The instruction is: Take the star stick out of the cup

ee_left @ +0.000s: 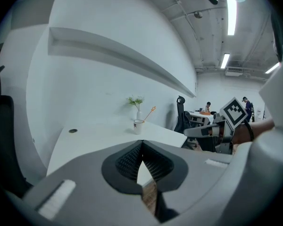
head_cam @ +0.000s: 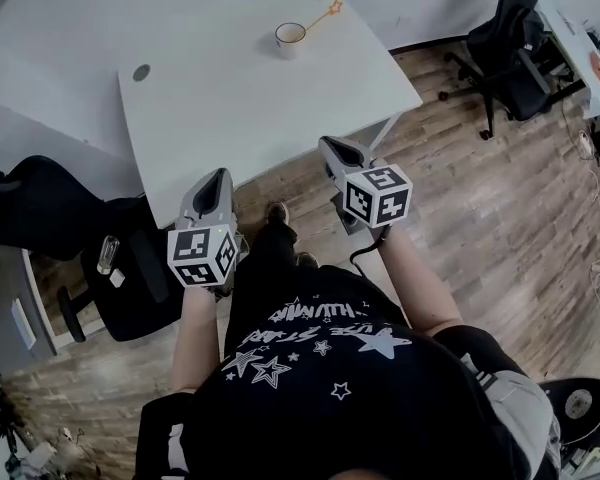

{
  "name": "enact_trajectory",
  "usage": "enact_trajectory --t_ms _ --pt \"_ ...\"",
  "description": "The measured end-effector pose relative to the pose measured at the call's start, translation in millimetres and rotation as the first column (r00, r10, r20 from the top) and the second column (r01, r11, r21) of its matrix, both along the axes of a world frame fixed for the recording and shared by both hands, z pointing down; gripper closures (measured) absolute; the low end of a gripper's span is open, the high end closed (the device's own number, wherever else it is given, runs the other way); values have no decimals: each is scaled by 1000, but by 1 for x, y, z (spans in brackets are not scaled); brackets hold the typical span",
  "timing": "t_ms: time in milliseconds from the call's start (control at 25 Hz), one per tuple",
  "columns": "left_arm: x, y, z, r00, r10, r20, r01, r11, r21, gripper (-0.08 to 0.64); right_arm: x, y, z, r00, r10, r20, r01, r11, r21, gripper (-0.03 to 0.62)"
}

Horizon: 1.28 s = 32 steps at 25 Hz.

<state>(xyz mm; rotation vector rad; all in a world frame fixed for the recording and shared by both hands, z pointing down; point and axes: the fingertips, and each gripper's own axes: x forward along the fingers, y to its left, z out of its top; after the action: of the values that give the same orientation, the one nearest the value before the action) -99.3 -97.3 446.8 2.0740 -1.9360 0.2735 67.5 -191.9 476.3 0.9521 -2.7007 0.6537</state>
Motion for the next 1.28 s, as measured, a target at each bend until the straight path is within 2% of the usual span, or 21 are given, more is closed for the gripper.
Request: enact_trajectory --t_ms 200,520,720,1000,1120,1280 --pt "-26 -48 -4 1000 12 -11 -12 1000 21 557 -16 -42 -4 999 23 -32 -22 1000 20 575" --pt "-59 -130 -14 997 76 -34 -75 997 29 557 -37 -133 -21 988 151 12 -151 988 17 575" --pt "-74 -177 -36 993 117 -5 -117 990 73 557 -46 -179 -29 978 208 2 -208 978 22 575" --pt "-94 -230 -49 988 154 -14 -152 983 99 557 -50 -226 -32 944 330 14 -330 944 -4 574" --pt "-102 -248 -47 988 153 -30 -150 983 102 557 -52 -237 -28 934 355 33 -354 934 -33 523" --pt "-106 -269 -40 985 165 -42 -161 982 95 557 -49 -253 -18 916 400 16 -399 915 -52 501"
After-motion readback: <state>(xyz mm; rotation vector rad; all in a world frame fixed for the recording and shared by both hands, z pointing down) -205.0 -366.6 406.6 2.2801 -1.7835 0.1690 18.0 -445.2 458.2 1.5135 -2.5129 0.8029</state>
